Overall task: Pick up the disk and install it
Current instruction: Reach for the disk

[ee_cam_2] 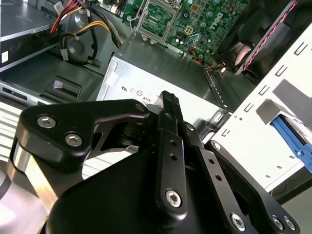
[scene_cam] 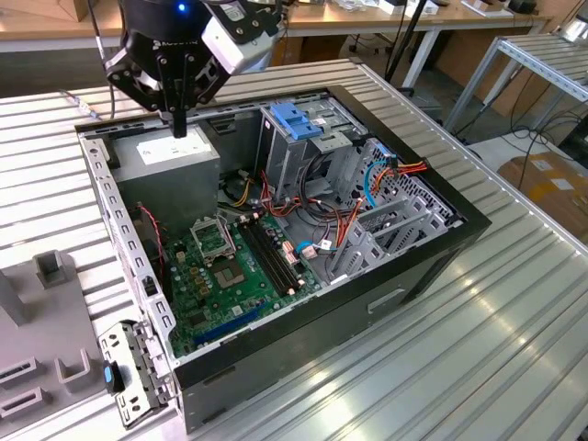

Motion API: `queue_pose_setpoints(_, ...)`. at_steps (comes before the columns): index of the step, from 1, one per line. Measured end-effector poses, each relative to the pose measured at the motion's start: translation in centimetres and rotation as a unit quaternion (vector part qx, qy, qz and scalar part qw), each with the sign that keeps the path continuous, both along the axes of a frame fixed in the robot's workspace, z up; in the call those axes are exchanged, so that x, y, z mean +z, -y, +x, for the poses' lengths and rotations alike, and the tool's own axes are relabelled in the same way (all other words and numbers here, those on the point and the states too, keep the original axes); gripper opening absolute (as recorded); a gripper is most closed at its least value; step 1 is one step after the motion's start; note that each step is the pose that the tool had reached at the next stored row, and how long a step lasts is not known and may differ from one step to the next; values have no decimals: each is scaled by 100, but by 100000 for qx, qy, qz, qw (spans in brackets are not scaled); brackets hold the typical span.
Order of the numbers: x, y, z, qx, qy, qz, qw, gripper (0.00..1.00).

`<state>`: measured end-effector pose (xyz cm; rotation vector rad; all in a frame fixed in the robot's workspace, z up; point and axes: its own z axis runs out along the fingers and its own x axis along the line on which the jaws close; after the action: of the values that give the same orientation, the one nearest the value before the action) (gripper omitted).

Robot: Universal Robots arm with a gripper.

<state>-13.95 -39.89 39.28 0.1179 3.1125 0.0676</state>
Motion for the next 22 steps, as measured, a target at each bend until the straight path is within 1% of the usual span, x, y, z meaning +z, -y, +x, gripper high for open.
queue_pose_setpoints(22, -4, 0, -62, -1, 2, 1, 100000, 11)
